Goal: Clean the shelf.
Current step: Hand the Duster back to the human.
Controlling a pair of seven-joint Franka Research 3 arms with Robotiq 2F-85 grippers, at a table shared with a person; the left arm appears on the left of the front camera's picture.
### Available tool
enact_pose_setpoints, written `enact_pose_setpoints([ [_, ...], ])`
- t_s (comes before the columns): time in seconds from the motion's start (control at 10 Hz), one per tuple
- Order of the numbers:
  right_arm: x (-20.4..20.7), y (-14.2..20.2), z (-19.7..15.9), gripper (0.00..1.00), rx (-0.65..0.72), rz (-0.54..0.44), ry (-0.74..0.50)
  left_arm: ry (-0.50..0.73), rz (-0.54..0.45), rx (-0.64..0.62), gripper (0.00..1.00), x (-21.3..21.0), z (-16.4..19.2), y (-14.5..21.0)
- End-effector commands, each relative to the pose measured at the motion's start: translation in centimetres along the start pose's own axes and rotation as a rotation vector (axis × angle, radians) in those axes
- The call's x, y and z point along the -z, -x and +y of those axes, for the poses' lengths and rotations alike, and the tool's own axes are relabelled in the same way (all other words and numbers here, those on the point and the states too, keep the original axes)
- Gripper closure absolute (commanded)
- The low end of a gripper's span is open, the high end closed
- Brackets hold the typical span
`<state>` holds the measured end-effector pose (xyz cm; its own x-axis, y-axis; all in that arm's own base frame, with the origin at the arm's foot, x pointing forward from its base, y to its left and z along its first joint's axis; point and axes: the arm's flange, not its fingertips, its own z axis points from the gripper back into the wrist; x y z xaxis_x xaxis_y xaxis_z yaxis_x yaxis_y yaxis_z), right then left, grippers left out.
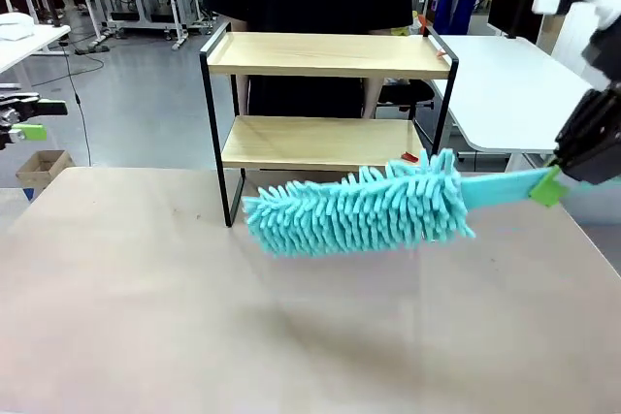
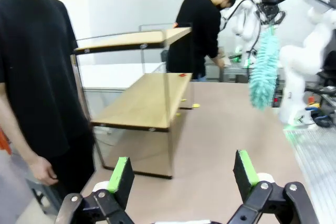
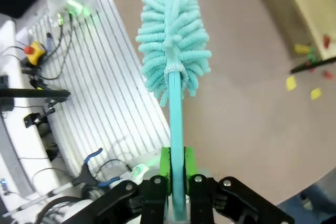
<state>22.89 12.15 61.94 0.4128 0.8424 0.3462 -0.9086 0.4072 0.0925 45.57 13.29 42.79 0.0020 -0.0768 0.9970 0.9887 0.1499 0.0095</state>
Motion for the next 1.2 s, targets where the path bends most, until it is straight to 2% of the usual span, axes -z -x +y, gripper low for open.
enact_pose_setpoints([
  [0.0, 0.7, 0.2, -1.3, 0.87, -0.146, -0.124, -0.002, 0.027, 0.044, -0.106, 0.0, 2.3, -4.8, -2.1],
  [0.2, 1.6, 1.0, -2.3, 0.87, -0.23, -0.197, 0.001, 0.048, 0.092, -0.136, 0.0, 4.5, -9.5, -3.6],
  [0.4, 3.0, 1.6, -3.3, 0.87, -0.286, -0.249, -0.007, 0.04, 0.119, -0.168, 0.0, 7.9, -12.9, -2.7],
  [0.6, 4.1, 2.6, -3.7, 0.87, -0.347, -0.289, -0.035, 0.003, 0.081, -0.184, 0.0, 10.8, -14.3, -1.9],
  [0.8, 5.4, 3.8, -4.1, 0.87, -0.351, -0.304, -0.039, 0.014, 0.031, -0.188, 0.0, 13.3, -16.0, -2.2],
  [0.9, 6.0, 3.9, -4.3, 0.87, -0.283, -0.281, -0.031, 0.017, 0.057, -0.198, 0.0, 13.9, -16.1, -2.6],
  [1.0, 4.7, 2.9, -3.8, 0.87, -0.333, -0.249, -0.038, 0.03, 0.059, -0.177, 0.0, 11.1, -12.2, -2.8],
  [1.1, 4.7, 2.9, -3.8, 0.87, -0.333, -0.249, -0.038, 0.03, 0.059, -0.177, 0.0, 11.1, -12.2, -2.8],
])
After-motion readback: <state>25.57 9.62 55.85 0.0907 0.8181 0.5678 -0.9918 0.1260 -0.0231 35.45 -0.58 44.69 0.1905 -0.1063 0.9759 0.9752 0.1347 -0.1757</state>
